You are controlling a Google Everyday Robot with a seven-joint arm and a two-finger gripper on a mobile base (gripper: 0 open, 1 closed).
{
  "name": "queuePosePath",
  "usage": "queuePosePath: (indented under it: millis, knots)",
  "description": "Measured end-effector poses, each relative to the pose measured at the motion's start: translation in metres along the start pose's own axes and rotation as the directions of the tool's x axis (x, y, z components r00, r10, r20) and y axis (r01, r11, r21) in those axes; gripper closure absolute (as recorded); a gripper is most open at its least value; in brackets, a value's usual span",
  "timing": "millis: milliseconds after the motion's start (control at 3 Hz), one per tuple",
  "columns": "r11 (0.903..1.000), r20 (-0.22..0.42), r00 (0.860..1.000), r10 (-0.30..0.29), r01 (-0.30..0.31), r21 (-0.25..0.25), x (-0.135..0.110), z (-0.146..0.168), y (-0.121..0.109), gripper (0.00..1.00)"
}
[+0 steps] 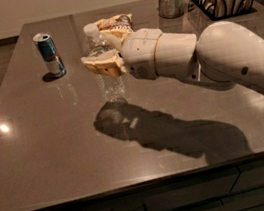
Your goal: Place water bottle upright
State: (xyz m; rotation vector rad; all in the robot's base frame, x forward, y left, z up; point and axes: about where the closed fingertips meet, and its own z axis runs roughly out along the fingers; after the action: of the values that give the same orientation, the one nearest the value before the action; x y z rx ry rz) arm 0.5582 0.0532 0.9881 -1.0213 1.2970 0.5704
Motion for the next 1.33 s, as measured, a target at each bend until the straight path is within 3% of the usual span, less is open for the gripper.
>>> queuePosePath:
  millis: [1000, 1333]
  knots:
    - [0.9973, 0.006, 0.998, 0.065, -0.065, 0.035, 0.021, -0.012, -0.005, 1.0]
    - [0.9973, 0.017, 0.998, 0.065, -0.065, 0.033, 0.026, -0.014, -0.007, 0.86]
